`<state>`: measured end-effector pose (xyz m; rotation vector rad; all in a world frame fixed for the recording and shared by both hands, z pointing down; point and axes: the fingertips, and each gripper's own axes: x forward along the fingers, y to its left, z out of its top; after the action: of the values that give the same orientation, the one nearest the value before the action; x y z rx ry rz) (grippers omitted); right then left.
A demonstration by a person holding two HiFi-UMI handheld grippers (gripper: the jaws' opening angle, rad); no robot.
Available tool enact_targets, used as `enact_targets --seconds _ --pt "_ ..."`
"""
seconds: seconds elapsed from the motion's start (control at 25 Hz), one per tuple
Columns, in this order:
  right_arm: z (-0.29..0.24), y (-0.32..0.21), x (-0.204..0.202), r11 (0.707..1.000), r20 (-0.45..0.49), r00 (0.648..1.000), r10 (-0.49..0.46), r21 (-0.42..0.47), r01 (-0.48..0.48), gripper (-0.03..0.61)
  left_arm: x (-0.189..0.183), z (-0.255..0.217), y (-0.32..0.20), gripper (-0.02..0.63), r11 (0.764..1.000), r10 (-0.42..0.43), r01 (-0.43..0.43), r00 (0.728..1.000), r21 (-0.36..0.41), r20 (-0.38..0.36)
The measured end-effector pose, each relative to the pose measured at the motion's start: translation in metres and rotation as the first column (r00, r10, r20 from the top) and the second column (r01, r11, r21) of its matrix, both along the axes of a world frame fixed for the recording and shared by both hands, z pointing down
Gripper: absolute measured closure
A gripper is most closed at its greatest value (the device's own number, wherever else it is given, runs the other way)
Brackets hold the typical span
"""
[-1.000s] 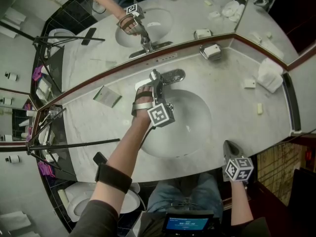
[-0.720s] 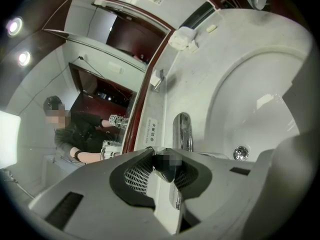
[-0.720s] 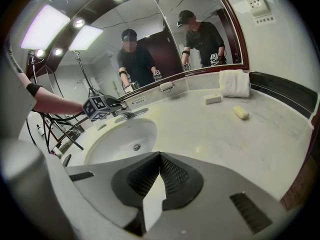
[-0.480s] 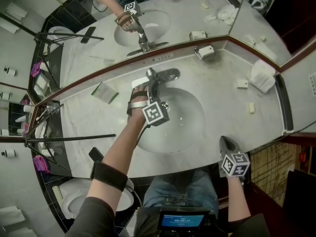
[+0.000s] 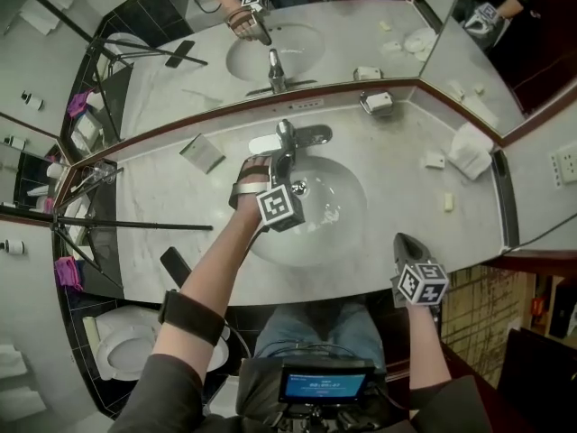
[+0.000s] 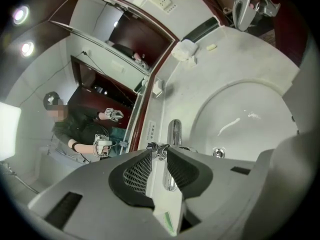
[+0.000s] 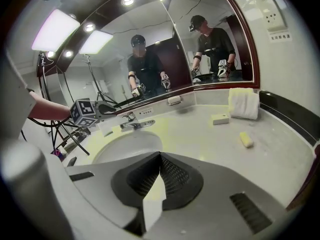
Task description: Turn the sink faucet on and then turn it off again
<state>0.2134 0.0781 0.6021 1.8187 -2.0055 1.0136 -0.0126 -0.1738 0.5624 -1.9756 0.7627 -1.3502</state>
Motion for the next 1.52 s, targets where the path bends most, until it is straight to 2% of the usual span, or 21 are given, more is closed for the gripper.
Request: enact_targets --seconds 0.12,0.2,0.32,0.56,0.84,0.96,1.12,1.4,1.52 --pt "-0.007 -0.004 -0.001 1.000 -0.001 1.000 -0.021 0.003 0.021 0.561 -0.016 -0.014 0.006 0.552 0.998 -0.059 0.058 0.997 -0.004 -0.046" --pt "-0.011 -0.008 -0.001 0.999 -0.004 0.999 -0.039 0.005 0.039 0.561 -0.020 -0.033 0.014 0.585 0.994 -0.103 0.099 0.986 -0.040 -0.129" --pt "-0.018 -0.021 -0.005 0.998 -0.011 0.998 -0.068 0.017 0.068 0.561 -0.032 -0.053 0.022 0.611 0.990 -0.139 0.129 0.967 -0.060 -0.212" --pt "-0.037 -0.039 -0.015 0.994 -0.026 0.994 -0.103 0.042 0.104 0.561 -0.051 -0.087 0.049 0.612 0.970 -0.226 0.175 0.903 -0.169 -0.364" --pt "-0.051 -0.053 -0.017 0.986 -0.066 0.985 -0.159 0.045 0.162 0.561 -0.071 -0.116 0.073 0.612 0.955 -0.294 0.233 0.833 -0.185 -0.469" --pt "-0.055 -0.059 -0.015 0.982 -0.089 0.980 -0.180 0.046 0.185 0.561 -0.079 -0.123 0.080 0.612 0.942 -0.335 0.255 0.777 -0.220 -0.532" --pt "-0.063 -0.061 -0.008 0.980 -0.110 0.976 -0.188 0.050 0.194 0.561 -0.094 -0.118 0.096 0.612 0.916 -0.396 0.248 0.681 -0.314 -0.616" --pt "-0.066 -0.067 0.003 0.981 -0.123 0.976 -0.180 0.051 0.187 0.561 -0.127 -0.131 0.109 0.612 0.864 -0.499 0.217 0.484 -0.455 -0.719" --pt "-0.064 -0.069 0.003 0.980 -0.122 0.975 -0.183 0.050 0.191 0.561 -0.140 -0.127 0.111 0.612 0.858 -0.510 0.210 0.467 -0.469 -0.723"
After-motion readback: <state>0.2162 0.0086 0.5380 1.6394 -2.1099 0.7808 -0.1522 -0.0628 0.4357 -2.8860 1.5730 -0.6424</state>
